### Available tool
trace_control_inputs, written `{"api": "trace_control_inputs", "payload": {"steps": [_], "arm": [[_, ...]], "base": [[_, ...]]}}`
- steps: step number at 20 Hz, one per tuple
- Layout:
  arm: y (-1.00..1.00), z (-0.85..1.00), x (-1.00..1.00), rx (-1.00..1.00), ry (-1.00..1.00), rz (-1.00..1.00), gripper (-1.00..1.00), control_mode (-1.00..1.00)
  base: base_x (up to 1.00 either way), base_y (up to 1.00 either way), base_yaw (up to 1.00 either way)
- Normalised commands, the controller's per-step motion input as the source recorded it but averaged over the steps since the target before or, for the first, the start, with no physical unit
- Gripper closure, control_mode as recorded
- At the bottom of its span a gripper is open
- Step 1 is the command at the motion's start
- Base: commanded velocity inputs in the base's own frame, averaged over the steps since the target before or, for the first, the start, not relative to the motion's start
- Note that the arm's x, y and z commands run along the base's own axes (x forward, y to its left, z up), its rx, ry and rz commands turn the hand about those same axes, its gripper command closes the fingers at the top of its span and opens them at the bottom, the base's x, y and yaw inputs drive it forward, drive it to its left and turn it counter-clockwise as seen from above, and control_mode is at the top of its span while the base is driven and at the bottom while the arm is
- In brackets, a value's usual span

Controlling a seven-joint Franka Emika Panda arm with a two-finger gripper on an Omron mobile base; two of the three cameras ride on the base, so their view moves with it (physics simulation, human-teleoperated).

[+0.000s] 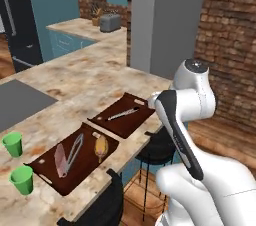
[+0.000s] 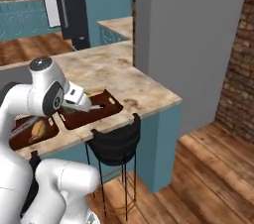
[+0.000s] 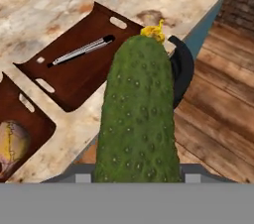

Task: Gather the cucumber and corn from the fridge and place them on a tray on the dining counter. Then gather the chicken drumstick and steak from the fridge and place them on the other tray.

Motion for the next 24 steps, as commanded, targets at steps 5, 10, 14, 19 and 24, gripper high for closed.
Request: {"api": "trace_control_inputs", "payload": {"steps": [5, 10, 14, 19, 24], "arm": [[0.0, 0.0, 0.0, 0.0, 0.0, 0.0, 1.0, 1.0], [0.0, 0.0, 0.0, 0.0, 0.0, 0.0, 1.0, 1.0], [0.0, 0.0, 0.0, 0.0, 0.0, 0.0, 1.0, 1.0], [0.0, 0.0, 0.0, 0.0, 0.0, 0.0, 1.0, 1.0], [0.09, -0.07, 0.05, 0.0, 0.05, 0.0, 1.0, -1.0]], "base": [[0.64, -0.19, 0.52], [0.94, -0.3, 0.3], [0.11, 0.0, 0.03], [0.0, 0.0, 0.0], [0.01, 0.07, 0.0]]}}
